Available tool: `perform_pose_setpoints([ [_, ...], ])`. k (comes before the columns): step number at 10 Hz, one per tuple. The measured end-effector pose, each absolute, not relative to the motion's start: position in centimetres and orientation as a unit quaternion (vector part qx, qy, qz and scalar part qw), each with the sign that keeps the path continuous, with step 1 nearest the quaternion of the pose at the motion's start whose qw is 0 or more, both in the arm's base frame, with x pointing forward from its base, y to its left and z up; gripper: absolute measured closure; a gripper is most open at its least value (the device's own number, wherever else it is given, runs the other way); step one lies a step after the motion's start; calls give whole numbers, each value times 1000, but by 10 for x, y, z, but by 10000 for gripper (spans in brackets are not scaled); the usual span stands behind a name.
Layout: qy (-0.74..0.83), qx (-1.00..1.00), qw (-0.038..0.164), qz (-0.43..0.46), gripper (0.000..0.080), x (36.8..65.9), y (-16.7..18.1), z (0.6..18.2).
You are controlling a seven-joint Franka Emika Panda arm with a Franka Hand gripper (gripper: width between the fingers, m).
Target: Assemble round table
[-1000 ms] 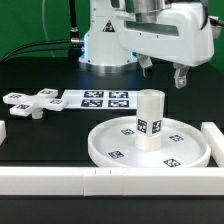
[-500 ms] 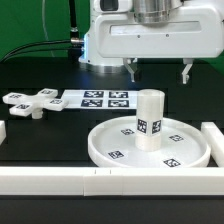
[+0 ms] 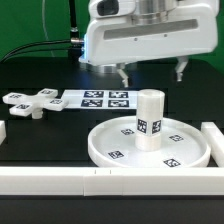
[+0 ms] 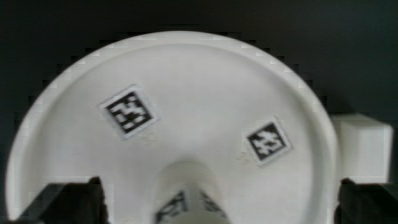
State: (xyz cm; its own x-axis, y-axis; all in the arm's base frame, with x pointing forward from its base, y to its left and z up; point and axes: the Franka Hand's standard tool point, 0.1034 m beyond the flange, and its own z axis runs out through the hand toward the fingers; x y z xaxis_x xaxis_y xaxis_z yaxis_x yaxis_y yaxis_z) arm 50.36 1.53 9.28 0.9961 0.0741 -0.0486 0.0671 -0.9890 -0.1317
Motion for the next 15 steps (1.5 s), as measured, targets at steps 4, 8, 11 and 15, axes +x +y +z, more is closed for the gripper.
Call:
perform_pose_setpoints([
  [4, -65, -996, 58, 15, 151, 495, -74, 95],
  [8, -64, -996, 57, 16, 151, 494, -74, 93],
  [11, -38, -999, 19, -16, 151, 473, -115, 87],
  [15, -48, -999, 3, -20, 151, 452, -158, 80],
])
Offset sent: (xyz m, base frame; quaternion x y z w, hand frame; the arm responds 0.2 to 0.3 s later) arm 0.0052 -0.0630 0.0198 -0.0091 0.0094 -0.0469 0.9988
